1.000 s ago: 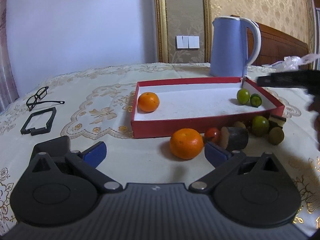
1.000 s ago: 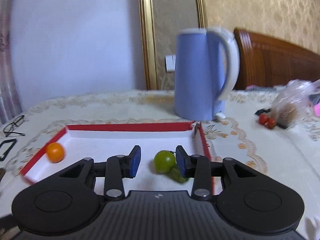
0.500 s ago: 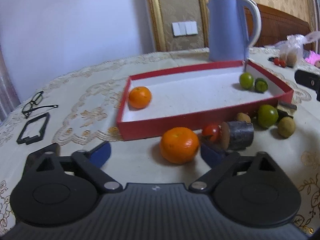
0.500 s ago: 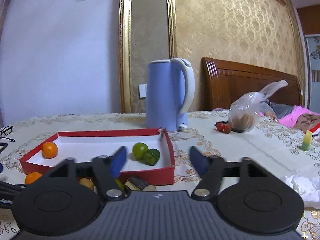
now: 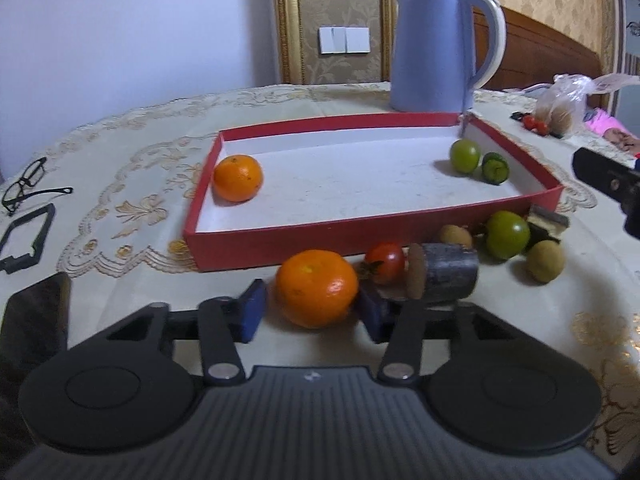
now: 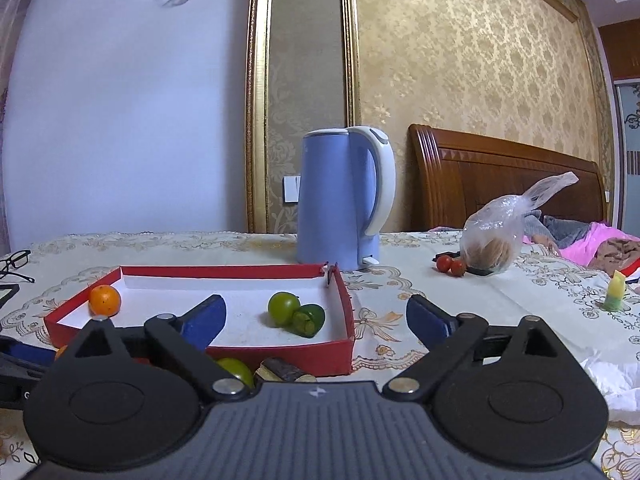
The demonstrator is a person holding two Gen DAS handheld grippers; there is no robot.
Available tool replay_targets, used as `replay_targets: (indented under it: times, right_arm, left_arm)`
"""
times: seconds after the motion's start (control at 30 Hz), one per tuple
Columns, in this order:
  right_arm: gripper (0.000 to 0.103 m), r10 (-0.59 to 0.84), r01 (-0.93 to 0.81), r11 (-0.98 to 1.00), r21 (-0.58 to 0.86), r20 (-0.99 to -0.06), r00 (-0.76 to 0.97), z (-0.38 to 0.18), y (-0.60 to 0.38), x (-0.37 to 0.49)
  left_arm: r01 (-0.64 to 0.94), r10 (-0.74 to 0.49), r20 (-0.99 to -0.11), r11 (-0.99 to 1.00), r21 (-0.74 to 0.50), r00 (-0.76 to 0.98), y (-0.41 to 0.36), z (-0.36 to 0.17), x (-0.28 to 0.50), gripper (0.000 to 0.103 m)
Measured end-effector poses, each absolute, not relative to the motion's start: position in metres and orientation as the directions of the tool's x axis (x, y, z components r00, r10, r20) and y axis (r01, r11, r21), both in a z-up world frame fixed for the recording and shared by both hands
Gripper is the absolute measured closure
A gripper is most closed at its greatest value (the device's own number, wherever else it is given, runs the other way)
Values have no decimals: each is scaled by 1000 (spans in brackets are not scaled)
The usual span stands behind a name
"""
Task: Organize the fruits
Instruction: 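Grasp the second mandarin orange with the left gripper and place it in the box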
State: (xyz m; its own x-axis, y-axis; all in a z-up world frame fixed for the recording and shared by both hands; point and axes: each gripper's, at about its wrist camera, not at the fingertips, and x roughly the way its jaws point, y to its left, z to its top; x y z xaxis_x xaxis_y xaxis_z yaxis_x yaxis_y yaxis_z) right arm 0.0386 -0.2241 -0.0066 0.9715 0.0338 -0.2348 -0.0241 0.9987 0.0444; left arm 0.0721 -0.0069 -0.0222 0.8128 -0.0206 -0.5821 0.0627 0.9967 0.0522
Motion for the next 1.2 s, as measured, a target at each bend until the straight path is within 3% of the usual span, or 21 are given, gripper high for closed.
replay_targets:
  times: [0.27,0.5,0.77,1.03,1.1,1.17,1.2]
  right_arm:
    - [2,41,-30,998,52,-239,970,-7,-226,39]
    - [1,40,-29,998,47,-247,968,-8,-226,41]
    - [0,41,-27,998,56,-251,967,-8,-226,41]
    - [0,43,-19,996,92,-270,962,-8,-232,43]
    - [0,45,-21,996,90,-274,961,-8,-231,44]
    - [0,48,-24,996,88,-278,959,-8,-231,45]
    - [0,49,-25,996,87,-280,959,-8,-231,46]
  left_arm:
    - [53,-26,-576,998,29,817,-3,-20,68,63]
    - [51,-11,-509,997,65,861,-2,7,70,63]
    - [43,24,-519,992,118,854,-16,27,133,63]
    - [1,87,-566,988,154,820,-23,14,207,62]
    - [7,74,-577,990,138,814,-22,10,216,55]
    - [-10,99,-561,987,158,822,-22,10,216,33]
    - [-22,112,-547,985,169,830,-22,12,213,30]
